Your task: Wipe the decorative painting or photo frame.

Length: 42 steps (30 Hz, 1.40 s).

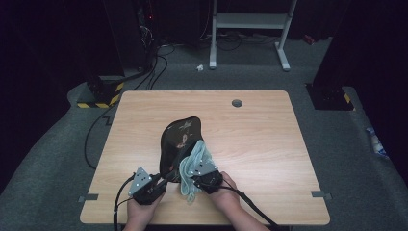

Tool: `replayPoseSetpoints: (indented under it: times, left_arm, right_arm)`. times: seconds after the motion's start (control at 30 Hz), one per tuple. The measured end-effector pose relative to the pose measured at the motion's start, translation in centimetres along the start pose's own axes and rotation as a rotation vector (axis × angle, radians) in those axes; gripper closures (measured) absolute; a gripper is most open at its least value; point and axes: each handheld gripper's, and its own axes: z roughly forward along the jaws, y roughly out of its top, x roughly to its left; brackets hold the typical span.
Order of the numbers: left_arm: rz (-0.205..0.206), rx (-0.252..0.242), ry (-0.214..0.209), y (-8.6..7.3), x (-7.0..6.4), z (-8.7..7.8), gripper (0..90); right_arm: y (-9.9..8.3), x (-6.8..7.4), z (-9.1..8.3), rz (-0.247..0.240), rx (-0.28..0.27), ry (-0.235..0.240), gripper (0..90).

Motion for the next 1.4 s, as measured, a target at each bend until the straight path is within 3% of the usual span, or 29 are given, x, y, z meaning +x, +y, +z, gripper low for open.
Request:
replayPoseSetpoints:
  times: [0.1,0.47,0.53,0.6,0.7,0.93,1.03,1.1,1.13,1.3,1.4]
  left_arm:
    - [-0.002,0.002,0.002,0.0,0.0,0.0,78.1]
    - [-0.013,0.005,0.005,0.0,0.1,0.0,77.9]
    - [-0.013,0.004,0.006,0.0,0.1,0.1,78.0]
    - [-0.01,0.003,0.007,0.0,0.0,0.1,78.1]
    - [-0.009,0.002,0.008,0.0,0.0,0.1,78.2]
    - [-0.01,0.004,0.01,0.0,0.1,0.1,78.1]
    - [-0.01,0.005,0.009,0.0,0.1,0.1,78.1]
    - [-0.01,0.005,0.009,0.0,0.0,0.1,78.2]
    - [-0.01,0.005,0.009,0.0,0.0,0.1,78.2]
    - [-0.009,0.004,0.007,0.0,0.0,0.1,78.2]
    - [-0.011,0.004,0.009,0.0,0.0,0.1,78.2]
  right_arm:
    - [0.0,-0.4,0.1,0.014,0.001,0.017,73.9]
    - [-0.4,-4.6,1.4,0.095,0.046,-0.05,73.8]
    - [-0.6,-4.8,1.4,0.104,0.051,-0.047,74.2]
    - [-0.6,-4.5,1.4,0.098,0.056,-0.047,74.3]
    - [-0.7,-3.4,1.1,0.083,0.052,-0.011,74.3]
    - [-0.6,1.2,0.2,-0.007,0.025,0.094,74.2]
    - [-0.7,1.8,0.1,-0.028,0.021,0.093,74.3]
    - [-0.8,1.2,0.2,-0.003,0.019,0.099,74.3]
    - [-0.9,0.8,0.2,-0.005,0.019,0.083,74.3]
    - [-1.1,-2.4,0.7,0.075,0.029,-0.003,74.2]
    - [-1.1,-3.4,0.9,0.114,0.03,-0.017,74.2]
